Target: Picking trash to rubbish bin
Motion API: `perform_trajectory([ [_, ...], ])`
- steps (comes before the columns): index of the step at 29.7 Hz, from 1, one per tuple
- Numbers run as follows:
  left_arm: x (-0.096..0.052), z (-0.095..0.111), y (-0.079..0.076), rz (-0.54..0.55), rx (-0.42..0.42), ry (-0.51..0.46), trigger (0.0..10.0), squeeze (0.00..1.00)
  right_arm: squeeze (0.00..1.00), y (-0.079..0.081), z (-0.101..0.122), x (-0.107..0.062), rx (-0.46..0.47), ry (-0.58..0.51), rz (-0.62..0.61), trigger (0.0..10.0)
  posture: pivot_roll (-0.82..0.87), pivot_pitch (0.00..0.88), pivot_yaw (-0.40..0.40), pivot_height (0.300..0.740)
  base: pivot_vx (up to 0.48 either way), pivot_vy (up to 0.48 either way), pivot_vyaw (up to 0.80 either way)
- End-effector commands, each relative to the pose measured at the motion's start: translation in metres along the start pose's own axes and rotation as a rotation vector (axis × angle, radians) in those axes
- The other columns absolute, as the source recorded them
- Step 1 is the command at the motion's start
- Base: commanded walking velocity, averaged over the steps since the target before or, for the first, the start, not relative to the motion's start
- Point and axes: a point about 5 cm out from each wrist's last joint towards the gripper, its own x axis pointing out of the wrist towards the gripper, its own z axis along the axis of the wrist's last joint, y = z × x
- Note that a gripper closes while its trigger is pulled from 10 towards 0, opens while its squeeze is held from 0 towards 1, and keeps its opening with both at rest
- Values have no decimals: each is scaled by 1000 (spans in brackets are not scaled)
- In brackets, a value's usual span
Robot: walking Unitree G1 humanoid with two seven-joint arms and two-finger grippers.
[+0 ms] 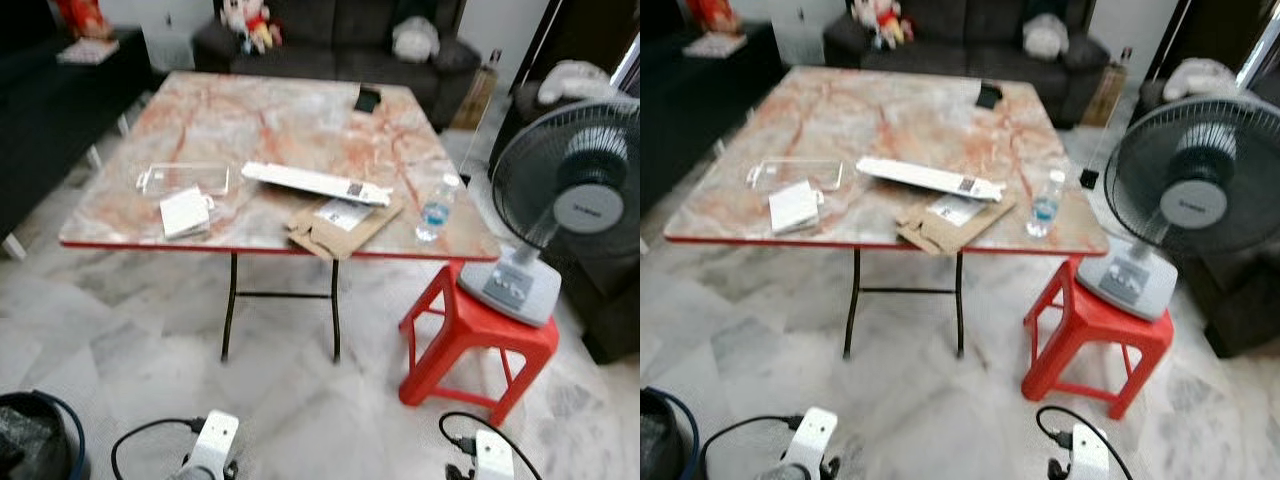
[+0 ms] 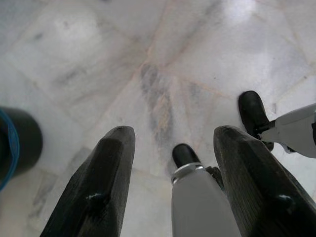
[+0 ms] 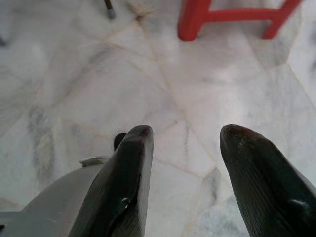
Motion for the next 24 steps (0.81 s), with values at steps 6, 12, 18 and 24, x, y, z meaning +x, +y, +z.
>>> perform_trajectory([
  [6, 0, -3, 0, 4, -10, 14, 10000, 0, 0, -12, 7, -1, 6, -29, -19, 10000, 11, 30, -88, 740, 0, 0, 0],
  [12, 0, -1, -1, 4, -12, 9, 10000, 0, 0, -10, 4, -1, -6, -24, -23, 10000, 9, 32, -90, 740, 0, 0, 0],
  [18, 0, -2, 0, 13, 7, 12, 10000, 0, 0, -4, 5, 0, -4, -24, -13, 10000, 8, 39, -90, 740, 0, 0, 0],
  [24, 0, -4, 0, 17, 14, 17, 10000, 0, 0, 2, 3, 1, 27, -20, -1, 10000, 9, 38, -92, 740, 0, -84, -267],
])
